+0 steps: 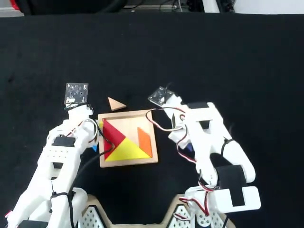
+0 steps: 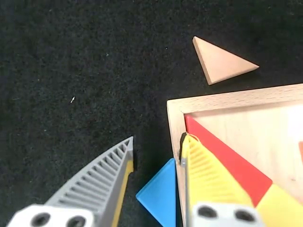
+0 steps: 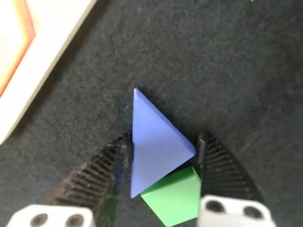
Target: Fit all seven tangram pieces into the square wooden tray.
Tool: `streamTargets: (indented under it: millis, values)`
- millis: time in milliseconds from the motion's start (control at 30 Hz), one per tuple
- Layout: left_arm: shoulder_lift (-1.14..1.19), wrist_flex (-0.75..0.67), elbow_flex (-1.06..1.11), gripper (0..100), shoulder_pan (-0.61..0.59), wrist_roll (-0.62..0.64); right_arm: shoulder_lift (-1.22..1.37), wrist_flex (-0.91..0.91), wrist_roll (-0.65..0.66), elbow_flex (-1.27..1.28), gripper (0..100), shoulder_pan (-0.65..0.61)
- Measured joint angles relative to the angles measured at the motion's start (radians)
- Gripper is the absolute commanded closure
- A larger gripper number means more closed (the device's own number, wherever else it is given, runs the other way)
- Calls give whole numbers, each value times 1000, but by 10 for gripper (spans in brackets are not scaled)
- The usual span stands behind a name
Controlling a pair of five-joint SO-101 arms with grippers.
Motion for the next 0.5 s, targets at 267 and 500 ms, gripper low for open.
streamTargets:
  millis: [267, 500]
  values:
    - [0, 0, 0, 827, 0, 0, -17, 109, 0, -54, 795, -11]
    - [0, 0, 0, 827, 0, 0, -221, 236, 0, -107, 795, -95]
